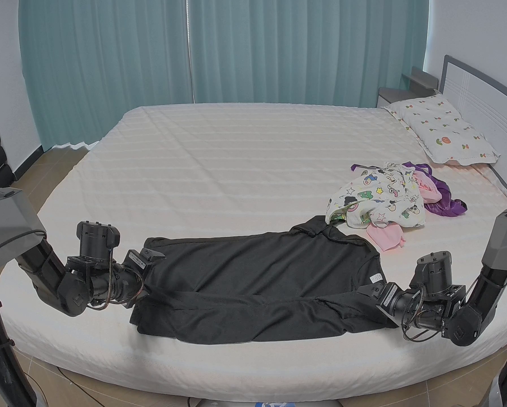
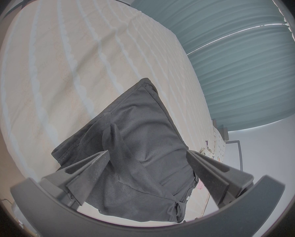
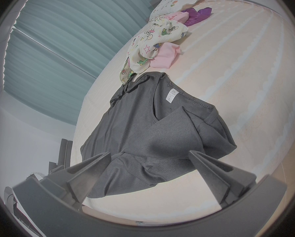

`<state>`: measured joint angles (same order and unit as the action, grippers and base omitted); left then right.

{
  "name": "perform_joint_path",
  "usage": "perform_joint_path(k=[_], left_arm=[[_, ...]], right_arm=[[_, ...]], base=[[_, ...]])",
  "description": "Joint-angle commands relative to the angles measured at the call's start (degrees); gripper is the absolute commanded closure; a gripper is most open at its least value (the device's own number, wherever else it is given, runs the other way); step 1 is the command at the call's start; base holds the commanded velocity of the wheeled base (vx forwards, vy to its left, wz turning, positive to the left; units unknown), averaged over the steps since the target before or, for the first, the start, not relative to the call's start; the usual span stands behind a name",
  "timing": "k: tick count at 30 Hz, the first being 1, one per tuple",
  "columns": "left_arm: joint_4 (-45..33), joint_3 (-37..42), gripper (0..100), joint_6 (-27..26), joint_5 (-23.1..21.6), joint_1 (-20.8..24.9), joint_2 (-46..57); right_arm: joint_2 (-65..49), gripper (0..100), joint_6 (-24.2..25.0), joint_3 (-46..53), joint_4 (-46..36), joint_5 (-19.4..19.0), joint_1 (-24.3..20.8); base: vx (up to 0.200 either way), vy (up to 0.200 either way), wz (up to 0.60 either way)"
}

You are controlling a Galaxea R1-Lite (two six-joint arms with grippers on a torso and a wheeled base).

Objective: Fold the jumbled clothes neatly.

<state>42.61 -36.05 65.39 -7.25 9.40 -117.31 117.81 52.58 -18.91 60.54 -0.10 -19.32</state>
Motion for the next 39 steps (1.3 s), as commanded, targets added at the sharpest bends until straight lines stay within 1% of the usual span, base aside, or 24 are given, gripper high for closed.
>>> perform_joint_path(k=[1, 5, 11, 16, 24, 25, 27, 28, 29, 30, 33, 35, 39], left_arm=[[0.02, 0.1, 0, 0.0, -0.04, 0.01, -0.11], [0.02, 0.01, 0, 0.0, -0.13, 0.01, -0.29], [0.72, 0.01, 0, 0.0, -0.04, -0.08, -0.81], [2.75, 0.98, 0, -0.35, 0.05, 0.09, -0.9], [2.39, 1.86, 0, -1.14, 0.66, 0.53, -0.29], [2.04, 2.74, 0, -2.64, 0.66, 1.41, -0.2], [2.04, 3.62, 0, -4.48, 0.84, 1.76, -0.11], [2.04, 5.02, 0, -7.03, 1.01, 2.03, -0.11], [2.04, 5.29, 0, -7.65, 1.1, 2.03, -0.11], [2.04, 6.43, 0, -10.72, 1.8, 2.2, -0.11], [2.04, 6.69, 0, -12.22, 3.47, 2.2, -0.64], [2.04, 6.69, 0, -13.27, 5.85, 2.2, -0.64], [2.04, 7.83, 0, -18.9, 9.98, 2.2, -0.81]], right_arm=[[0.14, 0, 0.07, -0.08, 0.02, -0.17, 0.07], [0.05, 0, -0.02, 0.01, 0.02, -0.17, -0.01], [0.14, 0, -0.02, 0.01, 0.02, -0.17, -0.01], [0.05, 0, -0.02, 0.01, 0.02, -0.17, -0.01], [0.14, 0, -0.02, 0.01, 0.02, -0.17, -0.01], [0.14, 0, -0.02, 0.01, 0.02, -0.17, -0.01], [0.14, 0, -0.02, 0.01, 0.02, -0.17, -0.01], [0.14, 0, -0.02, 0.01, 0.02, -0.17, -0.01], [0.14, 0, -0.02, 0.01, 0.02, -0.17, -0.01], [0.14, 0, -0.02, 0.01, 0.02, -0.17, -0.01], [0.14, 0, -0.02, 0.01, 0.02, -0.17, -0.01], [0.4, 0, -0.02, 0.01, 0.02, -0.17, -0.01], [0.67, 0, -0.02, 0.01, 0.02, -0.17, -0.01]], base=[[0.0, 0.0, 0.0], [0.0, 0.0, 0.0], [0.2, 0.0, 0.0], [0.0, 0.0, 0.0], [0.0, 0.0, 0.0], [0.0, 0.0, 0.0], [0.0, 0.0, 0.0], [0.0, 0.0, 0.0], [0.0, 0.0, 0.0], [0.0, 0.0, 0.0], [0.0, 0.0, 0.0], [0.0, 0.0, 0.0], [0.0, 0.0, 0.0]])
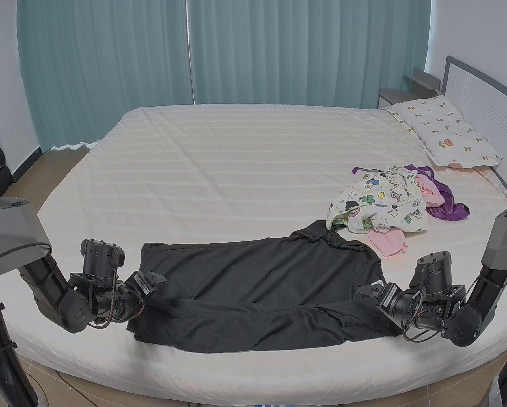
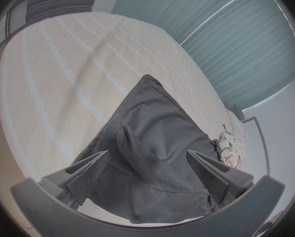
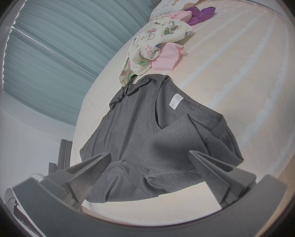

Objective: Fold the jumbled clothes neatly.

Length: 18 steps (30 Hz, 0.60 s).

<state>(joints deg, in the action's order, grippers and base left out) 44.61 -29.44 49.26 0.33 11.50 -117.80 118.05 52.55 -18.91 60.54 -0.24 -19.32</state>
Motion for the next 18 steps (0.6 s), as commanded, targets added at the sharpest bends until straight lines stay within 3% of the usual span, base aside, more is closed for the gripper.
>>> perform_joint_path(k=[1, 12, 13, 18], left_arm=[[0.04, 1.4, 0, -3.21, 2.75, 0.11, -0.42], [0.83, -1.32, 0, -3.38, 3.19, 0.02, -6.3], [0.83, -1.5, 100, -3.38, 3.19, -0.07, -6.57], [0.92, -3.52, 100, -2.77, 3.63, -0.51, -8.06]], right_arm=[[0.42, 0, 0.0, 0.01, 0.02, -0.02, -0.01], [0.42, 0, 0.0, 0.01, 0.02, -0.02, -0.01], [0.42, 0, 0.0, 0.01, 0.02, -0.02, -0.01], [0.42, 0, -0.08, 0.01, 0.02, -0.02, -0.01]], base=[[0.0, 0.0, 0.0], [0.0, 0.0, 0.0], [0.0, 0.0, 0.0], [0.0, 0.0, 0.0]])
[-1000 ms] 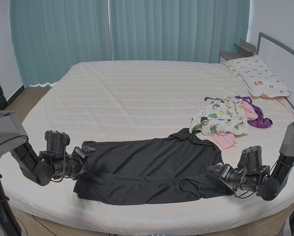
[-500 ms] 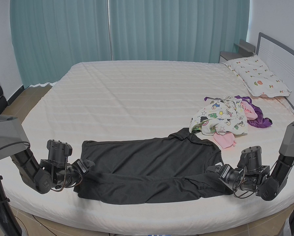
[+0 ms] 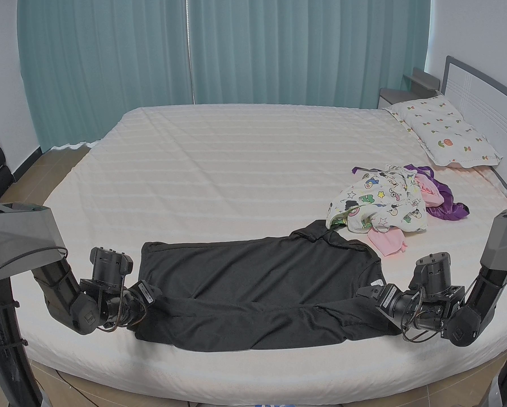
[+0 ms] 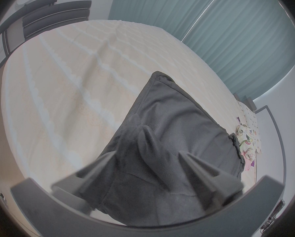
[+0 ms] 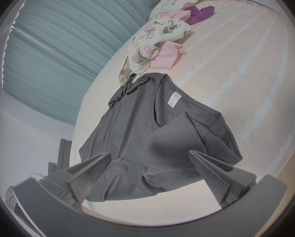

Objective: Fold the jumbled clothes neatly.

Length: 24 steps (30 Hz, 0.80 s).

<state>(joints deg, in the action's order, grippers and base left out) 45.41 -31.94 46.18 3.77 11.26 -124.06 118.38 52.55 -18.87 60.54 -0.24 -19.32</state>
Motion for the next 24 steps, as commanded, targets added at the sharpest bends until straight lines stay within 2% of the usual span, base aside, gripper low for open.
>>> perform_joint_path(k=[1, 7, 24], left_arm=[[0.56, -1.02, 100, 0.67, 0.63, -0.63, -1.71], [2.05, -0.14, 100, 1.11, 3.26, -0.89, 0.05], [1.7, 3.9, 100, -2.41, 3.18, -0.37, 2.6]], right_arm=[[0.09, 0, 0.0, -0.03, 0.02, -0.02, -0.01], [0.09, 0, 0.0, -0.03, 0.02, -0.02, -0.01], [0.09, 0, 0.0, -0.03, 0.02, 0.07, -0.01]], base=[[0.0, 0.0, 0.0], [0.0, 0.0, 0.0], [0.0, 0.0, 0.0]])
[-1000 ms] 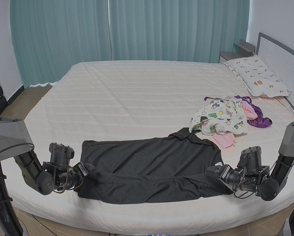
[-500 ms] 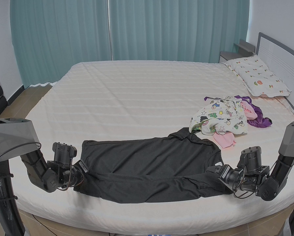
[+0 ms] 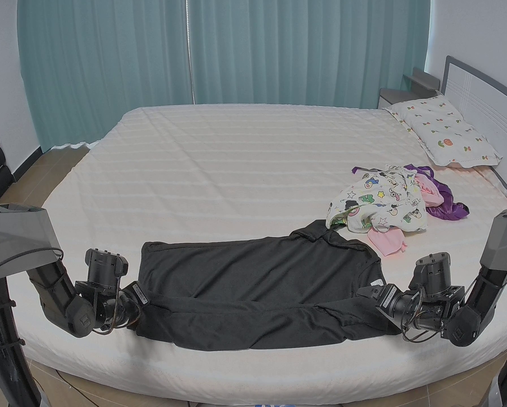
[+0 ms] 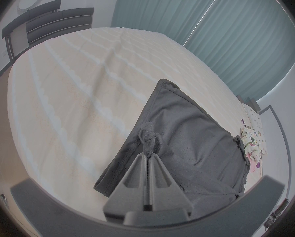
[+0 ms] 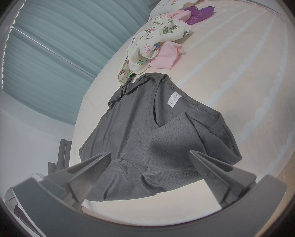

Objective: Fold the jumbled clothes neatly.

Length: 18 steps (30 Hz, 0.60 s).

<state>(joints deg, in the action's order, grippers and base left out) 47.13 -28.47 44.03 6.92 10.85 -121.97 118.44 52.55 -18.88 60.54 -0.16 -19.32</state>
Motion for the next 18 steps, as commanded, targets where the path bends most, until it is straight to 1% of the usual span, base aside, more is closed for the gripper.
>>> perform_joint_path(k=[1, 9, 14, 17, 18], left_arm=[[-0.02, 0.69, 0, -0.79, 0.02, 0.05, 0.59], [0.16, 0.87, 0, -1.23, 0.11, -0.04, 1.21], [-0.11, 1.13, 0, -0.79, -0.24, -0.13, 6.39], [-0.2, 1.83, 0, -0.88, -0.77, -0.13, 7.18], [0.07, 3.86, 0, -1.93, -3.5, -0.13, 7.62]], right_arm=[[0.03, 0, 0.0, -0.01, 0.02, -0.02, -0.01], [0.03, 0, 0.0, -0.01, 0.02, -0.02, -0.01], [0.03, 0, 0.0, -0.01, 0.02, -0.02, -0.01], [0.03, 0, 0.0, -0.01, 0.02, -0.02, -0.01], [-0.06, 0, 0.0, 0.07, 0.02, -0.02, -0.01]], base=[[0.0, 0.0, 0.0], [0.0, 0.0, 0.0], [0.0, 0.0, 0.0], [0.0, 0.0, 0.0], [0.0, 0.0, 0.0]])
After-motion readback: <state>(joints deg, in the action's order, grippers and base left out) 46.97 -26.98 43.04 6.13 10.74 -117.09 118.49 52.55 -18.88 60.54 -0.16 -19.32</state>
